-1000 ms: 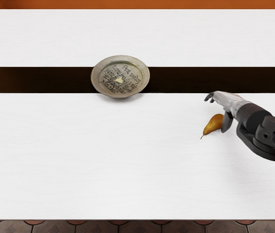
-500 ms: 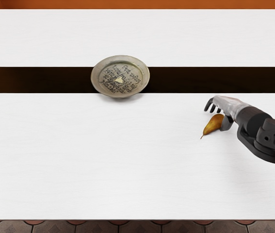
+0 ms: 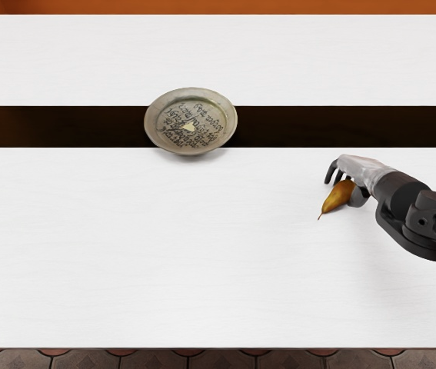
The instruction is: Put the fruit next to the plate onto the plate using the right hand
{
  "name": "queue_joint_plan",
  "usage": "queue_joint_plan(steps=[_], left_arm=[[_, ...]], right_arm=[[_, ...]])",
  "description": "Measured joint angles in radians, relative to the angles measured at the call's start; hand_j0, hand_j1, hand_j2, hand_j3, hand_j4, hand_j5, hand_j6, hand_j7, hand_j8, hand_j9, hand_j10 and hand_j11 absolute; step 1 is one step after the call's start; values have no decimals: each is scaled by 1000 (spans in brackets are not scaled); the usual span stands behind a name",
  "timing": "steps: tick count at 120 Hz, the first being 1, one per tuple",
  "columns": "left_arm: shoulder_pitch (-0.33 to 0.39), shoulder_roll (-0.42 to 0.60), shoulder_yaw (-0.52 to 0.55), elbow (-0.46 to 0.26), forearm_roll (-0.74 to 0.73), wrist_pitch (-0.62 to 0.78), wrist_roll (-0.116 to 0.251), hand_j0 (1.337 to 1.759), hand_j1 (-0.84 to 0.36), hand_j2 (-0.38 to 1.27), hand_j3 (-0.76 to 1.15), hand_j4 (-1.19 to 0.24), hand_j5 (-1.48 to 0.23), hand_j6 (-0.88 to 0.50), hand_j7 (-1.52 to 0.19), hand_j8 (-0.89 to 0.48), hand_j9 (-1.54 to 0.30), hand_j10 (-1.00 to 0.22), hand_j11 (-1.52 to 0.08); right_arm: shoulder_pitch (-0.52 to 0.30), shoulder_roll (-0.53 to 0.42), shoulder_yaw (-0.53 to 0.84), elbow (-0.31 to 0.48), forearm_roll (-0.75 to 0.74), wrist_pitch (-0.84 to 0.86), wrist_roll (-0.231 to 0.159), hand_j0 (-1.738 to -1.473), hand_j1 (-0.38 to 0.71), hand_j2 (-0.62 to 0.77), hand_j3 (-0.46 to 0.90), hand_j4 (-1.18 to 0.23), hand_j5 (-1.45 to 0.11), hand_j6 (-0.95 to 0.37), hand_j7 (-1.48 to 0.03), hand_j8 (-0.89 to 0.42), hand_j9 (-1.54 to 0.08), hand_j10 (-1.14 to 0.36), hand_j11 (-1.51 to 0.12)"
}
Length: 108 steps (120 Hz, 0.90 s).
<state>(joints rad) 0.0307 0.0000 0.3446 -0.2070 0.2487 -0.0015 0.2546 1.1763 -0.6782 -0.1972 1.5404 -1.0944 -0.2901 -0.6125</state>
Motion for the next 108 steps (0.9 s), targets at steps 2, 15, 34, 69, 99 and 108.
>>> queue_joint_plan(steps=[2,15,34,69,99,108], left_arm=[[0,0,0,0,0,0,0,1658,349,0,0,0,0,0,0,0,0,0,0],[0,0,-1,0,0,0,0,1658,349,0,0,0,0,0,0,0,0,0,0],[0,0,-1,0,0,0,0,1658,349,0,0,0,0,0,0,0,0,0,0],[0,0,-1,0,0,0,0,1658,349,0,0,0,0,0,0,0,0,0,0],[0,0,-1,0,0,0,0,1658,349,0,0,0,0,0,0,0,0,0,0],[0,0,0,0,0,0,0,1658,349,0,0,0,0,0,0,0,0,0,0]], right_arm=[[0,0,0,0,0,0,0,-1653,249,-102,0,-508,-684,-498,-669,-424,-683,-510,-680],[0,1,-2,0,-2,1,-1,-1650,250,-112,0,-523,-703,-484,-687,-415,-703,-525,-699],[1,2,-3,0,-1,0,-1,-1648,258,-74,0,-561,-748,-462,-734,-389,-752,-561,-748],[2,1,-4,0,1,4,-1,-1644,293,-44,0,-602,-905,-386,-837,-294,-868,-624,-866],[4,1,-4,1,4,4,1,-1647,327,59,0,-659,-964,-358,-906,-274,-947,-605,-943],[4,1,-4,1,4,5,2,-1648,327,107,0,-679,-975,-376,-925,-288,-966,-621,-963]])
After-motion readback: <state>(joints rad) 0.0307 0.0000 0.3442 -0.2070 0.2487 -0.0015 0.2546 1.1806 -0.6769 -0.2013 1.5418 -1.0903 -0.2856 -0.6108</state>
